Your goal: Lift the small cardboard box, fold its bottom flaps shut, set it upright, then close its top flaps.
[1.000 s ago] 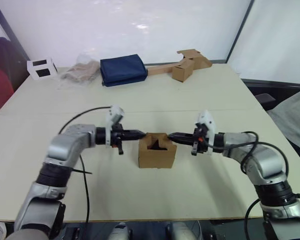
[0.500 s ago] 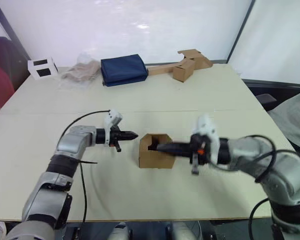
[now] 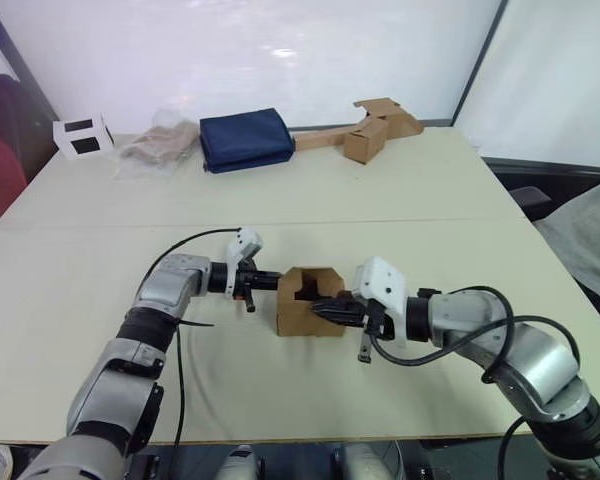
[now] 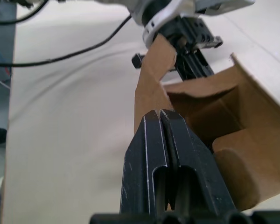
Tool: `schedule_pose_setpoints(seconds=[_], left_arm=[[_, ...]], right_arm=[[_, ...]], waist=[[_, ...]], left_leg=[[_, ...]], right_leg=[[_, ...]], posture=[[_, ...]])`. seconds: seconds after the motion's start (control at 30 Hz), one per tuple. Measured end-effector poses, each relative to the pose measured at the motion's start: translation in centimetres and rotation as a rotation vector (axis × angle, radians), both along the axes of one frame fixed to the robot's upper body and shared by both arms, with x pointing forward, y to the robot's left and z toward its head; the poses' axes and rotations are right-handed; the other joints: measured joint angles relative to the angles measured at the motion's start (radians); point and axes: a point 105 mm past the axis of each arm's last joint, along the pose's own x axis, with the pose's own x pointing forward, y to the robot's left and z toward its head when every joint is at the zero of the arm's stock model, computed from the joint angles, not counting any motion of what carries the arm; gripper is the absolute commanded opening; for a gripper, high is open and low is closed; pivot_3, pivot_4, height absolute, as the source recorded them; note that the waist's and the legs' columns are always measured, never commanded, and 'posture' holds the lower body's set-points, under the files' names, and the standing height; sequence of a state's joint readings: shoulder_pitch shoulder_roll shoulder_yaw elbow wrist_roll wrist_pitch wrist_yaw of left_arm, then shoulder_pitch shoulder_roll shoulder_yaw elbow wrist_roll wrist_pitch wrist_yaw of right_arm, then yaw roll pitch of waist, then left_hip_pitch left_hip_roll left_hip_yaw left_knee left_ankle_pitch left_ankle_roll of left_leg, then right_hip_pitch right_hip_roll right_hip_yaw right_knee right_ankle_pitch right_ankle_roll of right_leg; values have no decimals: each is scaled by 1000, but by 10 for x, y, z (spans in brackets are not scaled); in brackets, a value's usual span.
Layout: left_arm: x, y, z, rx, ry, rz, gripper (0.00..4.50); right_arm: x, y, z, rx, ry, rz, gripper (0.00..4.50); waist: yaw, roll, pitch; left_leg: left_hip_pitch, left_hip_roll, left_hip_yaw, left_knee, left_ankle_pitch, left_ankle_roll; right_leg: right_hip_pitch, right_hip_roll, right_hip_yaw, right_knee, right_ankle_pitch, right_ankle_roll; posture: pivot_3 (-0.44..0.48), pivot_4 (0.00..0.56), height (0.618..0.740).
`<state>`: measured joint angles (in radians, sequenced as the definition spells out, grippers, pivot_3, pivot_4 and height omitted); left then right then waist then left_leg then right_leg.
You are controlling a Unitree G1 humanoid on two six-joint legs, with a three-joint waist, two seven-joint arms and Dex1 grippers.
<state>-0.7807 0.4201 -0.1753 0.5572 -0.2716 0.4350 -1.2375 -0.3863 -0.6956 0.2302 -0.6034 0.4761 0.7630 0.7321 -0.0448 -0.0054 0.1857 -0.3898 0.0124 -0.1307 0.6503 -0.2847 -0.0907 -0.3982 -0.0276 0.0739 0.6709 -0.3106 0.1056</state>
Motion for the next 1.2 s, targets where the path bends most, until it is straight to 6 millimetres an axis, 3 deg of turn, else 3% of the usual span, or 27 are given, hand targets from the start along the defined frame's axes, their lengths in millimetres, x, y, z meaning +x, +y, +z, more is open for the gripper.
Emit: schedule_pose_setpoints(seconds=[0.47, 0.7, 0.77, 0.83, 0.93, 1.1, 1.2], left_arm=[[-7, 3, -10, 0, 34, 38, 46], [-1, 33, 10, 1, -9, 126, 46], [-17, 42, 25, -19, -3, 76, 46], [-52, 45, 44, -58, 44, -45, 46], [-73, 36, 61, -91, 44, -134, 46], [-80, 23, 56, -100, 60, -138, 46], [-83, 14, 42, -85, 84, -139, 46]], right_arm=[[13, 1, -16, -15, 28, -11, 0], [14, 3, -17, -7, 27, -5, 0], [14, 3, -17, -2, 27, -7, 0], [15, 0, -19, 2, 34, -18, 0], [15, 1, -19, 8, 33, -20, 0], [16, 3, -18, 21, 31, -15, 0], [17, 4, -18, 26, 29, -17, 0]], waist=[[0, 0, 0], [-2, 0, 0], [-6, 0, 0], [-13, 0, 0], [1, 0, 0], [1, 0, 0], [0, 0, 0]], left_leg=[[0, 0, 0, 0, 0, 0], [0, 0, 0, 0, 0, 0], [0, 0, 0, -1, 0, 0], [-1, 0, 0, -2, 0, 0], [2, 0, -1, 0, 0, 0], [3, 0, -1, -1, 0, 0], [3, 0, -1, -2, 0, 0]], right_leg=[[0, 0, 0, 0, 0, 0], [0, 0, 0, 0, 0, 0], [-1, 0, 0, 0, 0, 0], [-1, 0, 0, -1, 0, 0], [3, -1, -1, 0, 0, 0], [4, 0, -1, -1, 0, 0], [3, 0, 0, -1, 0, 0]], posture=[[0, 150, 740], [0, 150, 740], [0, 150, 740], [0, 150, 740], [0, 150, 740], [0, 150, 740], [0, 150, 740]])
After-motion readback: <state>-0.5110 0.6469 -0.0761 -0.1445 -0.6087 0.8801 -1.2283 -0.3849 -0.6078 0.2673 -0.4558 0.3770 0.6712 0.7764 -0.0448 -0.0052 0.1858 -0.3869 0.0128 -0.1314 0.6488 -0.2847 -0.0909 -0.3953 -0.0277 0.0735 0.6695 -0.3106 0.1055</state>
